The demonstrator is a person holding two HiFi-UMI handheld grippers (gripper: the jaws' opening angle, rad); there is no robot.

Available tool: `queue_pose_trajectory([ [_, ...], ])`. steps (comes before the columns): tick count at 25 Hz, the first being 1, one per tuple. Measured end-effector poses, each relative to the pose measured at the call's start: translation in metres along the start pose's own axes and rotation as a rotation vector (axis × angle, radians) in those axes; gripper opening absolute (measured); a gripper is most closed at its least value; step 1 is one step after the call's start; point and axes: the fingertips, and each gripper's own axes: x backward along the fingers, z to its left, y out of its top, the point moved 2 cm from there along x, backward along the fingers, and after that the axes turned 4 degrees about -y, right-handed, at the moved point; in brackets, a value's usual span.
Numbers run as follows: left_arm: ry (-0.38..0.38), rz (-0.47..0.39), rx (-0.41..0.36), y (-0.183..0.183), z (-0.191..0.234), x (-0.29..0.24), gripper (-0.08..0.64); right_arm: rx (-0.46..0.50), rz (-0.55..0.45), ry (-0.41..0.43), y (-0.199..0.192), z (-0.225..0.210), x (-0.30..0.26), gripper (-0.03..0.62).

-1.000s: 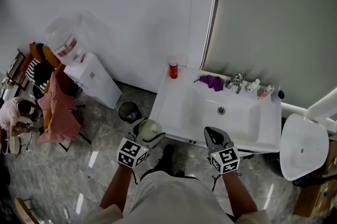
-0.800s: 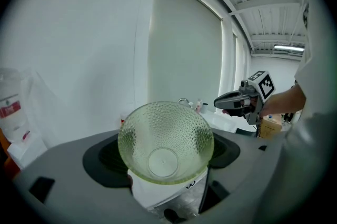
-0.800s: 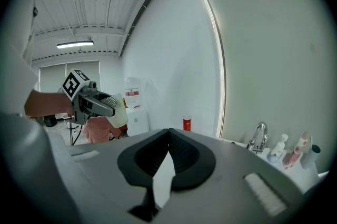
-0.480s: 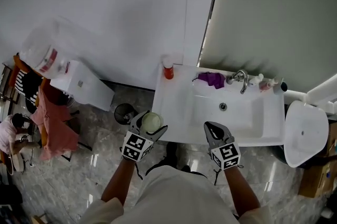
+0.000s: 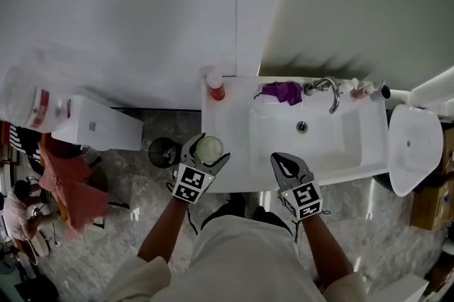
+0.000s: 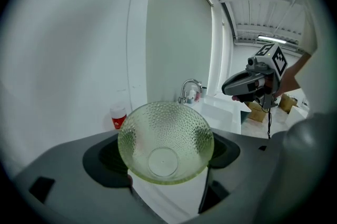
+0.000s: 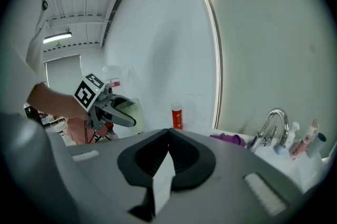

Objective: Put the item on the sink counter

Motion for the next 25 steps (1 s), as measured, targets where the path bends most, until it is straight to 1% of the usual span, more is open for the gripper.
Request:
queue_pose_trajectory([
  [5,-0.055,0.044,-0.02,-0.014,0.018,-0.043,0.395,-0.03,0.042,-0.026,-0.015,-0.005,-0.02,0.011],
  [9,-0.083,0.081,-0.018,-0.026,0.025,-0.07,0.396,-0.061,0.068,-0.038,-0.021,-0.007,-0.029,0.011],
  [16,-0.062,0.108,-0.024,-0.039,0.044,-0.116,0.395,-0.052,0.114,-0.018,-0.036,-0.022,-0.049,0.011],
  [21,-0.055,0.104,-0.064,-0.049,0.049,-0.142,0.394,-0.043,0.119,0.01,-0.036,-0.031,-0.06,0.011],
  [25,-0.042,0.101,-0.046,-0.06,0.054,-0.159,0.395,-0.044,0.132,0.033,-0.037,-0.04,-0.066,0.011],
])
